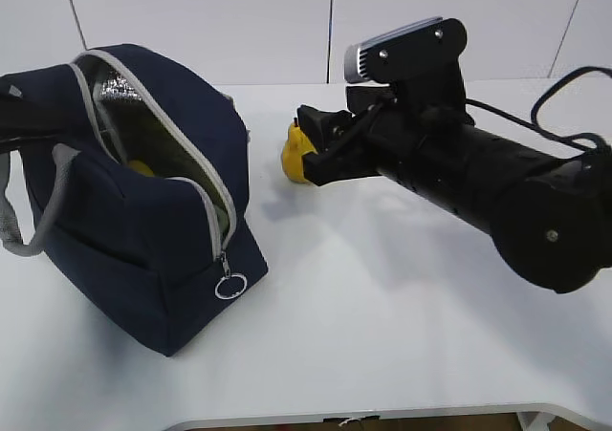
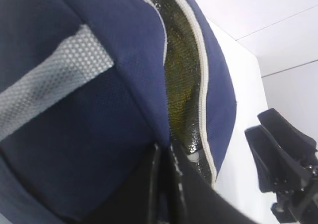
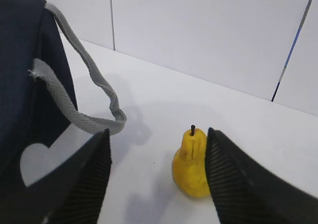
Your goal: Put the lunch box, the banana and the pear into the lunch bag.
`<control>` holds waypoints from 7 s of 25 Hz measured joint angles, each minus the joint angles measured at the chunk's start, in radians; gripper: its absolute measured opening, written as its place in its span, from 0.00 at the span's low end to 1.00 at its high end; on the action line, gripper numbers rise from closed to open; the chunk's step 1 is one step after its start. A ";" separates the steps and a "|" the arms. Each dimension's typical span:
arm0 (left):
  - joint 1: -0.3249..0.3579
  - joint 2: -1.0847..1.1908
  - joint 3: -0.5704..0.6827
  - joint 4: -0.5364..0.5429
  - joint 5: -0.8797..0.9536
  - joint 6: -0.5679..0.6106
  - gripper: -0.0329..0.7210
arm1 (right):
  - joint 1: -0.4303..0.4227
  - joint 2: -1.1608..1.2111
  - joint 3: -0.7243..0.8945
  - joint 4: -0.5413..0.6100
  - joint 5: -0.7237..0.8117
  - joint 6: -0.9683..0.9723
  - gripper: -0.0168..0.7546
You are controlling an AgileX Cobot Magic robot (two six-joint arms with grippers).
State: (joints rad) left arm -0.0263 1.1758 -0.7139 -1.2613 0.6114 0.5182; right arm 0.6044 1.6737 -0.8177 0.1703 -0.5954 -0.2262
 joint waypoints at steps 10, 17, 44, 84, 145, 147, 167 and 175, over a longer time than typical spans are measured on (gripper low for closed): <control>0.000 0.000 0.000 0.000 -0.002 0.000 0.02 | 0.000 0.079 0.000 0.002 -0.129 -0.073 0.66; 0.000 0.000 0.000 0.000 -0.005 0.002 0.02 | 0.000 0.144 0.000 0.002 -0.211 -0.075 0.66; 0.000 0.000 0.000 0.000 -0.007 0.020 0.02 | -0.092 0.260 -0.500 -0.051 0.540 -0.073 0.66; 0.000 0.000 0.000 0.000 -0.009 0.028 0.02 | -0.117 0.657 -1.442 -0.181 1.615 -0.041 0.88; 0.000 0.000 0.000 0.002 -0.009 0.028 0.02 | -0.119 0.759 -1.443 -0.205 1.530 -0.050 0.54; 0.000 0.000 0.000 0.002 -0.009 0.028 0.02 | -0.119 0.759 -1.445 -0.209 1.530 -0.050 0.50; 0.000 0.000 0.000 0.002 -0.009 0.030 0.02 | -0.119 0.744 -1.449 -0.229 1.610 -0.047 0.45; 0.000 0.000 0.000 0.002 -0.009 0.030 0.02 | -0.119 0.742 -1.463 -0.230 1.647 -0.046 0.44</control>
State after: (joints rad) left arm -0.0263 1.1758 -0.7139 -1.2592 0.6021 0.5480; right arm 0.4853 2.4156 -2.2804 -0.0596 1.0513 -0.2720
